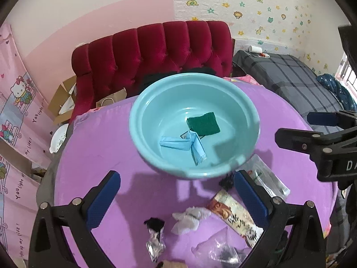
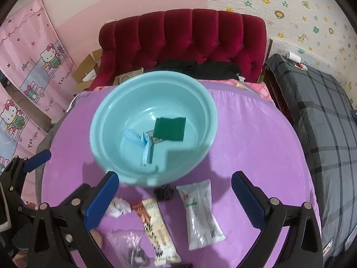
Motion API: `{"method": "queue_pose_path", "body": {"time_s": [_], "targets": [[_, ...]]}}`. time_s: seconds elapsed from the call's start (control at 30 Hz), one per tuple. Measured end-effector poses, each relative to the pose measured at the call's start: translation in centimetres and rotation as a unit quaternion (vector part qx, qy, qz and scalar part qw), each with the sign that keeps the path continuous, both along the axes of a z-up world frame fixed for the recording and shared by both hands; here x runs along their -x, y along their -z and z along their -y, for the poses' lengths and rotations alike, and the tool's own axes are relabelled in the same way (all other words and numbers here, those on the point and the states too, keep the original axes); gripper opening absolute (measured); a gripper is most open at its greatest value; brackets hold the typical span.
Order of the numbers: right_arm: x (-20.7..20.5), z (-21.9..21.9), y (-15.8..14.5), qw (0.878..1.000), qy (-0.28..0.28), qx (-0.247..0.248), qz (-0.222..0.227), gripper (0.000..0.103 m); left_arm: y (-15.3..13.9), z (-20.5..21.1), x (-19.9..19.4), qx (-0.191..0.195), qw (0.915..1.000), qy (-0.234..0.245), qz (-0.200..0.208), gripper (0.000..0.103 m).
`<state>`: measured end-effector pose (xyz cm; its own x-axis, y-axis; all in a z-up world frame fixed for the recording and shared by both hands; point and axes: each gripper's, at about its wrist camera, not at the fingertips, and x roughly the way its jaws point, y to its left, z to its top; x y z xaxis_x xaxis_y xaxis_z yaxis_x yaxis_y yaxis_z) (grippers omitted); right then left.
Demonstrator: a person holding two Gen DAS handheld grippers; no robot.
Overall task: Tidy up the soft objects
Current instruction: 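Withdraw both tools from the basin back toward the table items, then grasp the black glove with the right tool while the left tool grasps the burlap ball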
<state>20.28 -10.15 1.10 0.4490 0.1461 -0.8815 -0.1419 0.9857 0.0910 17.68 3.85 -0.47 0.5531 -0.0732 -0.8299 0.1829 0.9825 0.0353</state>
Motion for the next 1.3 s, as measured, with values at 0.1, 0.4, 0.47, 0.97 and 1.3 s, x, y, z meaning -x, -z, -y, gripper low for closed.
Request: {"method": "queue_pose_path", "body": {"time_s": [0.1,0.4,0.47,0.97,1.3], "targets": [[1.6,0.5,-0.1,1.0,0.004,0.0,-0.005,0.103,-0.2,-0.4,1.9,-0.006,1.0,0.005,0.005,0.103],[6.3,1.4,-0.1,1.0,0.013,0.013,0.001,0.103,0.5,-1.6,6.4,0.0,0.9999,0.015,0.008,0.103],[7.3,1.5,0.3,1.0,0.012,0.012,-0.008,0.103,1.1,-2.1,7.4,0.006,0.9999,0.013,0.002,0.103],[14.7,2.4,6.1,0.997,0.045,0.039,-0.048,0.103,6.0,-4.6,13.6,0.001,0.9998,0.01,-0.014,0.103],[18.0,2.6,11.3,0.993,0.061,0.044,-0.095,0.103,9.6,-5.8,15.7,0.016,0.9986,0.007,-0.05,0.103]]}}
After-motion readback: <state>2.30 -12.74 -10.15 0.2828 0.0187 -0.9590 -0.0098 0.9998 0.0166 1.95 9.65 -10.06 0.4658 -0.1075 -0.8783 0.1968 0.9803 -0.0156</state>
